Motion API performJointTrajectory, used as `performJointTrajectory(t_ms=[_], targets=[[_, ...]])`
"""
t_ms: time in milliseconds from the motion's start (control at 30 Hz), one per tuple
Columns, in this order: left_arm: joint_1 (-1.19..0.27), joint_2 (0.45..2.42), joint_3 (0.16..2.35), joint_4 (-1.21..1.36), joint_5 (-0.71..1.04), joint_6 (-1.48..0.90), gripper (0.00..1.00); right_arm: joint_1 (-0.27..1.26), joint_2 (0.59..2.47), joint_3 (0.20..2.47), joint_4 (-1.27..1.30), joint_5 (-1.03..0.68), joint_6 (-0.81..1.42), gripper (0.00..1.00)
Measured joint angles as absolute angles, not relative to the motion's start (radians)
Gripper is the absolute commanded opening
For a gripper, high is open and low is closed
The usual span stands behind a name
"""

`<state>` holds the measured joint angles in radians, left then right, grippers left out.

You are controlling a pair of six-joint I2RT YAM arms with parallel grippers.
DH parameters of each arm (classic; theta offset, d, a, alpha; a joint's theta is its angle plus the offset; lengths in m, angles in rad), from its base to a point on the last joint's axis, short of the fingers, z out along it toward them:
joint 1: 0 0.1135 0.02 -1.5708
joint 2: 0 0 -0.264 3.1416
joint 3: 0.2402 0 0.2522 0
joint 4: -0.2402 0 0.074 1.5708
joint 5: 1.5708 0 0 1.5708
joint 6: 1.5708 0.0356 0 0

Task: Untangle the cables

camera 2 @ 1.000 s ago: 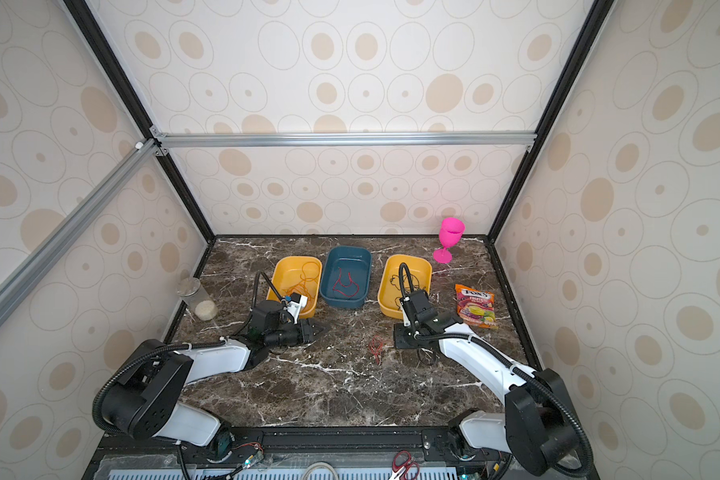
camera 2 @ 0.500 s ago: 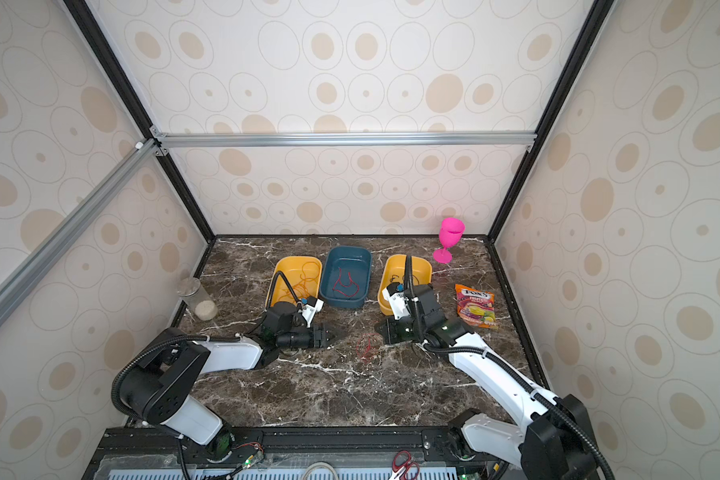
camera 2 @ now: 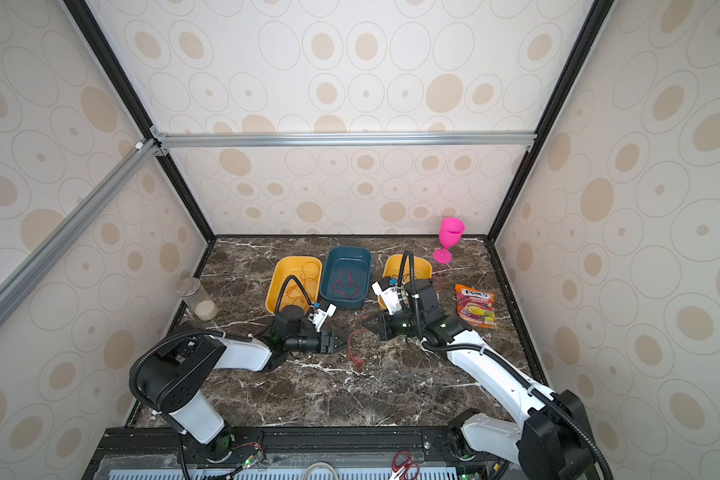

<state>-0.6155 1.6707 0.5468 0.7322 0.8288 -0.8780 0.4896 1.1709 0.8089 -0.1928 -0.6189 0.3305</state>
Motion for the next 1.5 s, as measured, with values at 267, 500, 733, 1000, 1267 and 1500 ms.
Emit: performJointTrajectory(t_ms=[267,500,733,1000,1267,1500], targets=[[-0.619,1.62,0.564,0.579,0.776,-0.805,0.63,0.49,1.192,0.815,-0.186,-0.608,0.32,0.0],[-0.638,1.624,0.616,0.442,0.68,-0.777,0.61,0.49,1.215,0.815,-0.168,-0.606,0.321,0.0],[-0.675,1.638,0.63,0.384,0.628,-0.771,0.55,0.49,1.22,0.815,-0.162,-0.605,0.321,0.0],[-0.697,1.653,0.627,0.385,0.604,-0.789,0.36,0.49,1.23,0.815,-0.143,-0.603,0.323,0.0],[-0.698,1.692,0.626,0.389,0.591,-0.812,0.03,0.49,1.214,0.812,-0.16,-0.546,0.316,0.0],[-0.688,1.659,0.599,0.39,0.565,-0.817,0.0,0.476,1.116,0.782,-0.229,-0.352,0.316,0.0]])
